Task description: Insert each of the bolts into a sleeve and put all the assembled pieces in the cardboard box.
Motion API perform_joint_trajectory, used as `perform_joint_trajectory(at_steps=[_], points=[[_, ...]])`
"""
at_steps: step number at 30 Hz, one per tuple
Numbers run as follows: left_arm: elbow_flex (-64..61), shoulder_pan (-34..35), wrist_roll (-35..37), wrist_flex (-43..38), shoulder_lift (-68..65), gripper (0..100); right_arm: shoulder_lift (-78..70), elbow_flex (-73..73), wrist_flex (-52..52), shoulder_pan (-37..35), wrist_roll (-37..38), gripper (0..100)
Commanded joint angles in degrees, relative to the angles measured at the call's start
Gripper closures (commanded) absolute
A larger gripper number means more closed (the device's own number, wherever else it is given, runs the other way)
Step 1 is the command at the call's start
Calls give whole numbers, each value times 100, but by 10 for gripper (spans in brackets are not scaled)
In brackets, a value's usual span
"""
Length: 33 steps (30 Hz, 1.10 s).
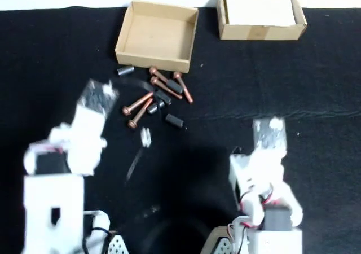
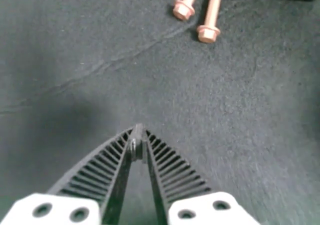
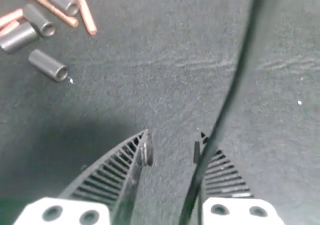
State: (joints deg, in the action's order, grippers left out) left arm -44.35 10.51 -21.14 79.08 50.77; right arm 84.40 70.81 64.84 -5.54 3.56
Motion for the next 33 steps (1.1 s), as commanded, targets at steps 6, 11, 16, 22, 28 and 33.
perform_joint_trajectory(at_steps=[6, 11, 16, 22, 28, 33], points=[[3345, 48, 290, 1477, -2782, 987, -3837, -3846, 796, 13, 448, 853], [4769, 48, 1029, 1987, -4435, 987, -5666, -5262, 822, -286, 967, 853], [5947, 136, 1600, 2101, -5727, 986, -7266, -6501, 848, -796, 985, 827], [6897, 699, 1864, 2101, -6422, 986, -8954, -7943, 857, -1613, 1688, 717], [6615, 1121, 1873, 2101, -6695, 838, -10712, -9499, 1622, -2492, 3323, 715], [5833, 1165, 1873, 2057, -6844, 777, -12057, -10870, 1859, -2835, 3780, 715]])
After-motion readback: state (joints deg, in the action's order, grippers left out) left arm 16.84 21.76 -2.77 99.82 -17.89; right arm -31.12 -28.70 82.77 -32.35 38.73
